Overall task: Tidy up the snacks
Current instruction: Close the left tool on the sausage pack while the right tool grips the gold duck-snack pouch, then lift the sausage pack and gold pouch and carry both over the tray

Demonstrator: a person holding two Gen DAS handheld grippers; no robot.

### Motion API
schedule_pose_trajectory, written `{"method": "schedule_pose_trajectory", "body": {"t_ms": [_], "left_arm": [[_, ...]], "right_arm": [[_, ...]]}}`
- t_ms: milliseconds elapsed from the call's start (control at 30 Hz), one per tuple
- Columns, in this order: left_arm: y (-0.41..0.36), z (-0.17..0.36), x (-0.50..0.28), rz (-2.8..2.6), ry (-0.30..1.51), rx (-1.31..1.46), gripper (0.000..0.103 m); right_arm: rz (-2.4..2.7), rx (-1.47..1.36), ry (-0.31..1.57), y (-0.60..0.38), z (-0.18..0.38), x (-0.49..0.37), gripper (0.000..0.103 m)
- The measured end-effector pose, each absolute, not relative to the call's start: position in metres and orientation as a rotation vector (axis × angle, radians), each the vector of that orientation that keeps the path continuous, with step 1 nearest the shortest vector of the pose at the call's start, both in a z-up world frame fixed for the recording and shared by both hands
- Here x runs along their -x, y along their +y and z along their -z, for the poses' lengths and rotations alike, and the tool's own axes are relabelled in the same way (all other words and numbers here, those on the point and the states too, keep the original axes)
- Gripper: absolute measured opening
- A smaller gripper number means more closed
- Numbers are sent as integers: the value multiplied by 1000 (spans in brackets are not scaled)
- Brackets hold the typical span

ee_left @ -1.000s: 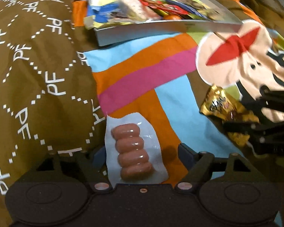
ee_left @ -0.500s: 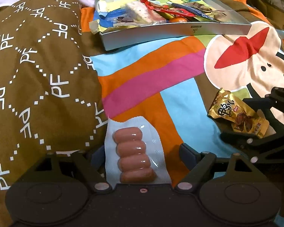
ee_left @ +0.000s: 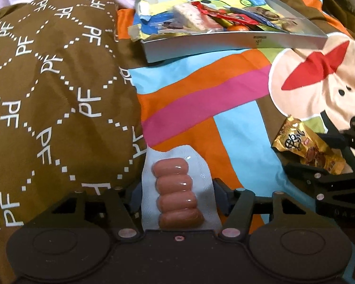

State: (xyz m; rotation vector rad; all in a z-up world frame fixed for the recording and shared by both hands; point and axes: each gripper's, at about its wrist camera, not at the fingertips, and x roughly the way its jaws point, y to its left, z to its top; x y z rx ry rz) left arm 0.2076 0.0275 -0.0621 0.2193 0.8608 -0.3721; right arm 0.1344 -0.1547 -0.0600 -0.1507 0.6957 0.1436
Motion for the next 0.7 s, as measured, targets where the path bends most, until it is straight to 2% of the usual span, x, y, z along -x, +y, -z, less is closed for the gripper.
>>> {"method": "schedule_pose_trajectory", "body": {"t_ms": [133,267,433,700], "left_arm": [[32,61,-207,378,865,-163,61],[38,61,-205,442,890,-28,61],[32,66,-199,473,888,13,60],[26,68,-191,509,868,46,60]], "right_arm": [[-133,139,692,-155,60,-132,59],[-142,105,710,-160,61,-136,65],[-143,102,713,-160,63,-136,65],[-137,102,706,-159,60,-131,53]]}}
